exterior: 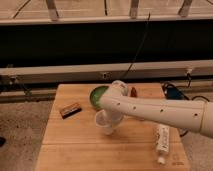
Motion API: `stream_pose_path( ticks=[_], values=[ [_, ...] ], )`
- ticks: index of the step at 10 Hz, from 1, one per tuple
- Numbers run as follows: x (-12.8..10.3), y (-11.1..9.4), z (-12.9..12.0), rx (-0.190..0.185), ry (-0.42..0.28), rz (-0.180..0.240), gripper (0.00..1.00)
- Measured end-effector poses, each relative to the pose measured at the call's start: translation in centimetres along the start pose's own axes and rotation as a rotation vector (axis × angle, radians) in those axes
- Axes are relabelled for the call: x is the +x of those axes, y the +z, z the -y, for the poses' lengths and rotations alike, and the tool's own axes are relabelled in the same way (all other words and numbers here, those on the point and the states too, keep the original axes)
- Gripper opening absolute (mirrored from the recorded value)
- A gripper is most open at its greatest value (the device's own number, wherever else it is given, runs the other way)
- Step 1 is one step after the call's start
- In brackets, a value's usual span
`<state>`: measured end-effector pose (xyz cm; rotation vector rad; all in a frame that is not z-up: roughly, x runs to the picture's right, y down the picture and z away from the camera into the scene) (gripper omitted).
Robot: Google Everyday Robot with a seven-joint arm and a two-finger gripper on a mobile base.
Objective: Pick up the ceramic cup
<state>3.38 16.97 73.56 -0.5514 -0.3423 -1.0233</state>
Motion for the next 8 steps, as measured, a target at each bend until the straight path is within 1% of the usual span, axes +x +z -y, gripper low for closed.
stream_pose_path(
  ticks=[2, 8],
  values=[
    [0.6, -0.6, 0.0, -0.006, -0.002, -0.002, 0.04],
    [1.8, -2.1, 0.0, -0.008, -0.012, -0.006, 0.04]
  ],
)
